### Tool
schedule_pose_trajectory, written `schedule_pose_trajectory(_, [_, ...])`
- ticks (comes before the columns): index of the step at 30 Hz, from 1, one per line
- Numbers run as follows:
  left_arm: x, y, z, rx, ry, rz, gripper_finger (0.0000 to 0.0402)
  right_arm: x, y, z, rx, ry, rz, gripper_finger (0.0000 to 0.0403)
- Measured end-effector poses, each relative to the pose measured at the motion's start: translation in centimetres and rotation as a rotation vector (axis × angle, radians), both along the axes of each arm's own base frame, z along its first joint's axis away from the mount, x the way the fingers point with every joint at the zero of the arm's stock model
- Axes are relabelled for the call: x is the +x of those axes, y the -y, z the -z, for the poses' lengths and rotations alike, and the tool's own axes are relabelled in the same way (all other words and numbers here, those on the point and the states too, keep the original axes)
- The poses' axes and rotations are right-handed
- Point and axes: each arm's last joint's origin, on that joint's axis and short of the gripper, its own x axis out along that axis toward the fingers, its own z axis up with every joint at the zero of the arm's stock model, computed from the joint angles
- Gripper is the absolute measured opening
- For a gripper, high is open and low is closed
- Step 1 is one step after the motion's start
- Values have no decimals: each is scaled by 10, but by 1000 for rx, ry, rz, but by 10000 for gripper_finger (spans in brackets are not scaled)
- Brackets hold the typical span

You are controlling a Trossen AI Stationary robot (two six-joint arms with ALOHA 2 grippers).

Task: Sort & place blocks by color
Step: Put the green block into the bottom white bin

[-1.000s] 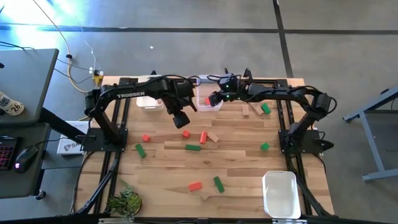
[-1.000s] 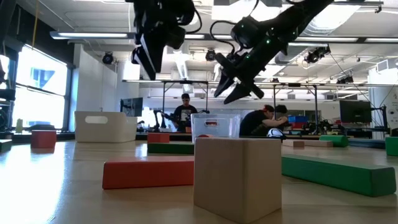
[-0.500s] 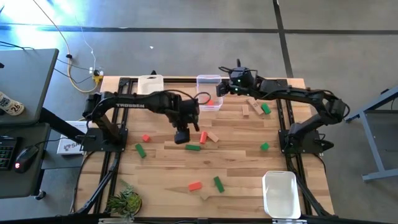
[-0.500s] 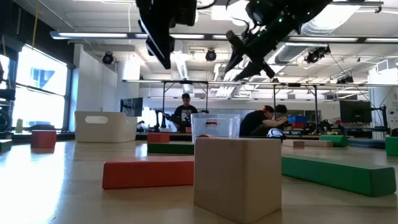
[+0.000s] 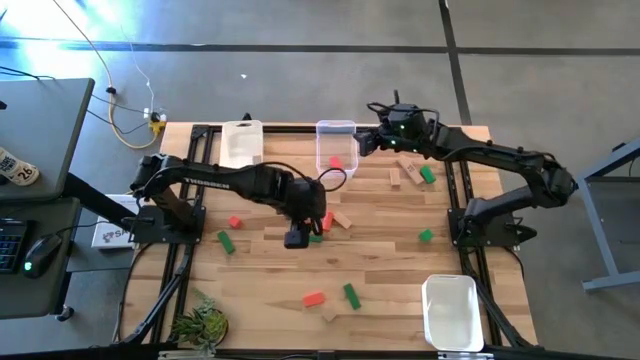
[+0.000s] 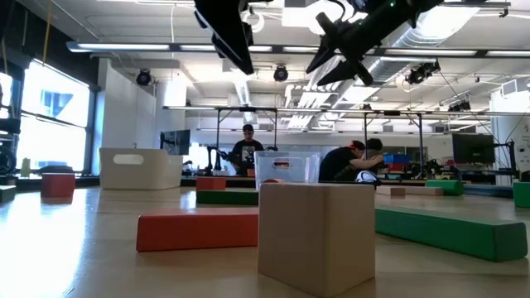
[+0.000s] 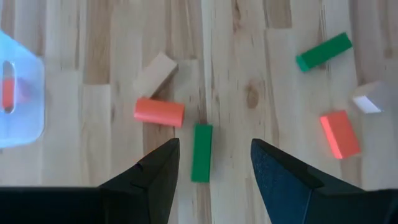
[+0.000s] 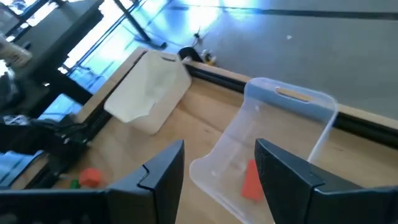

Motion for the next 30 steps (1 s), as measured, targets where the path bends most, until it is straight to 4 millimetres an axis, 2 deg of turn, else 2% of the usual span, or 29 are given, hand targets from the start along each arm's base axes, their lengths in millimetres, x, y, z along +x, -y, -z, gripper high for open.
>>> schedule_pose_trajectory(13, [30,9,74,-17,-224,14,186,3,-16,3,39,-37,-71,183])
schedule_pose_trajectory(22, [37,11,107,-4,-324,14,186,1,-17,7,58,-78,-73,183])
schedule_pose_trajectory(30, [38,8,125,9,-400,12,186,-2,-19,11,82,-123,-76,183])
